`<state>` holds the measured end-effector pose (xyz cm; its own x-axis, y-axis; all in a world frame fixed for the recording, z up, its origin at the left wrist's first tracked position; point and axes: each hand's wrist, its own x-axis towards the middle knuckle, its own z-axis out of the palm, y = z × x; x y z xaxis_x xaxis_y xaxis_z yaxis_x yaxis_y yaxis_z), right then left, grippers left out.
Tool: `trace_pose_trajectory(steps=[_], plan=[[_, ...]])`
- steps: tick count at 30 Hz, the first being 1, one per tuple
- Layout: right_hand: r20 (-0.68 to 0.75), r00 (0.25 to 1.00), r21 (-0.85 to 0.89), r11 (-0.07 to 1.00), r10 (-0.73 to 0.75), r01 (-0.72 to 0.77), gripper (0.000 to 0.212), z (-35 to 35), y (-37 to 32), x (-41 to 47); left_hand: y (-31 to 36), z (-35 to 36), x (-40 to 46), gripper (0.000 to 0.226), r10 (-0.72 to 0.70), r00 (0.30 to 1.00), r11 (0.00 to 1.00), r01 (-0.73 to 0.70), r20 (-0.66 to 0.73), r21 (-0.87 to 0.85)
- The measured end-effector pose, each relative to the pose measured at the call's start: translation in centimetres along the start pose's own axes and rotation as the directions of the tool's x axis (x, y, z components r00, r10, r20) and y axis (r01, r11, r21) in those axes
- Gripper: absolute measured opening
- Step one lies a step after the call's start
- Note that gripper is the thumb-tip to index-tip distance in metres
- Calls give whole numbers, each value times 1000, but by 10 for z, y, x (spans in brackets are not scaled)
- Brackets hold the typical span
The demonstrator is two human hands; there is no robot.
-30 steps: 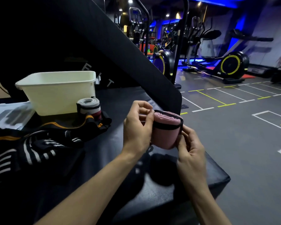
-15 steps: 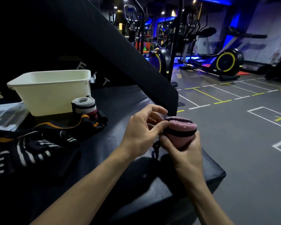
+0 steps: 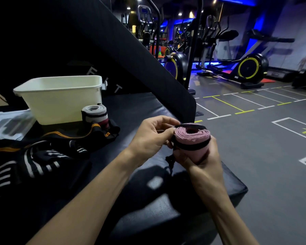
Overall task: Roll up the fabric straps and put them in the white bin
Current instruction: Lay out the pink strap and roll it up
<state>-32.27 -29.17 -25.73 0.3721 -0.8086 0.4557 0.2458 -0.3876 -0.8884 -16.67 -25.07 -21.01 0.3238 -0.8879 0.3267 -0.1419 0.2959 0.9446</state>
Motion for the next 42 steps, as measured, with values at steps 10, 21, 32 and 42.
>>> trace_pose_trajectory(steps=[10, 21, 32, 42], plan=[[62, 998, -169, 985, -16, 26, 76, -12, 11, 4, -1, -12, 2, 15, -6, 991, 984, -18, 131, 175], [-112, 992, -257, 966, -63, 32, 76, -3, 3, 0, -5, 7, -4, 9, 89, 996, 960, -85, -3, 265], [-37, 997, -320, 946, -67, 52, 74, -15, 3, 0, -10, 3, -1, 27, 154, 981, 906, -189, 120, 379], [107, 993, -239, 968, -47, 72, 73, -16, 2, 4, -5, -9, 2, 9, 90, 984, 961, -127, 157, 246]])
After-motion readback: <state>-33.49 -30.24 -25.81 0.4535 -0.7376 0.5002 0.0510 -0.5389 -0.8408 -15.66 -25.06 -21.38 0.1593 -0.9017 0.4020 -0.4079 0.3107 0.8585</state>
